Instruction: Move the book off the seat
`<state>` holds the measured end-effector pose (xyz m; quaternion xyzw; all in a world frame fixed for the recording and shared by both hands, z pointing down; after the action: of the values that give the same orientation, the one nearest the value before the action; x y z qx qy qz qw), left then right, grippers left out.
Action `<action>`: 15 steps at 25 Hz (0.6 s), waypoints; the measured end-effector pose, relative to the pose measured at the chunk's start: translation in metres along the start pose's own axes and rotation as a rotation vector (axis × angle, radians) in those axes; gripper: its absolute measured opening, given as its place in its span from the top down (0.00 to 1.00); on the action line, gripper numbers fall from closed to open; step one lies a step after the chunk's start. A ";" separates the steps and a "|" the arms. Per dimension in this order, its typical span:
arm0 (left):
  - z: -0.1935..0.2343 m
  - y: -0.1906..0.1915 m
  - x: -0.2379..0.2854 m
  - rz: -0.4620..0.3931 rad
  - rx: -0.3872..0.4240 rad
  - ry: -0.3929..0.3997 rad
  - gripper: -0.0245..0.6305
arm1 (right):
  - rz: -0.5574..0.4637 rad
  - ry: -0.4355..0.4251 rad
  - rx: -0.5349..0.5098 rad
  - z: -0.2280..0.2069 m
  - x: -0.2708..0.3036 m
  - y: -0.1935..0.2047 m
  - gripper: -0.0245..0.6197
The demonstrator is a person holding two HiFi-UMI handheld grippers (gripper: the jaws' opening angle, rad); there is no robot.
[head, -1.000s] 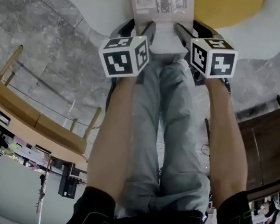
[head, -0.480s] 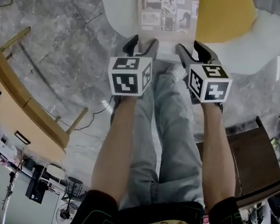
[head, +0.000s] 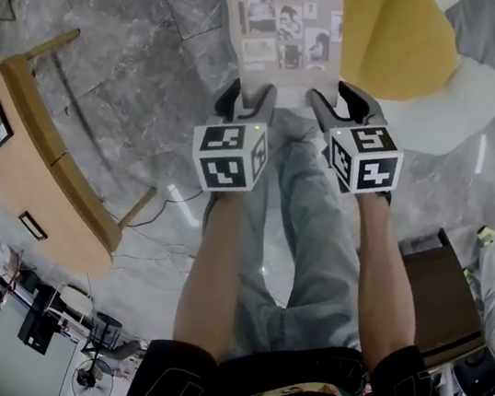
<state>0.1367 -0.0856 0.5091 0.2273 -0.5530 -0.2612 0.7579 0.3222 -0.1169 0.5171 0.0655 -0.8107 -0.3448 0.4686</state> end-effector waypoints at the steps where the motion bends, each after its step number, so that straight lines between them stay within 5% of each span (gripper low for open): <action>1: 0.009 -0.005 -0.006 -0.014 -0.004 -0.006 0.59 | -0.004 -0.007 -0.018 0.009 0.003 -0.008 0.66; 5: 0.082 -0.013 -0.035 -0.061 -0.052 -0.048 0.59 | 0.006 -0.045 -0.090 0.074 0.045 -0.033 0.66; 11: 0.090 -0.019 -0.065 -0.099 -0.084 -0.108 0.59 | 0.034 -0.100 -0.165 0.098 0.042 -0.052 0.66; 15: 0.159 -0.016 -0.101 -0.126 -0.133 -0.180 0.59 | 0.060 -0.159 -0.248 0.169 0.083 -0.068 0.66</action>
<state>-0.0433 -0.0415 0.4715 0.1866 -0.5848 -0.3636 0.7007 0.1258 -0.1196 0.4799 -0.0446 -0.7981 -0.4324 0.4173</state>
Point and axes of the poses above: the fingertips, and each gripper's own axes: x forward along the fingers, z to its left, y out of its underside, the point moved 8 cm from there along -x, backward along the fingers, and after that the axes turned 9 degrees about -z, right-handed, at the moved point
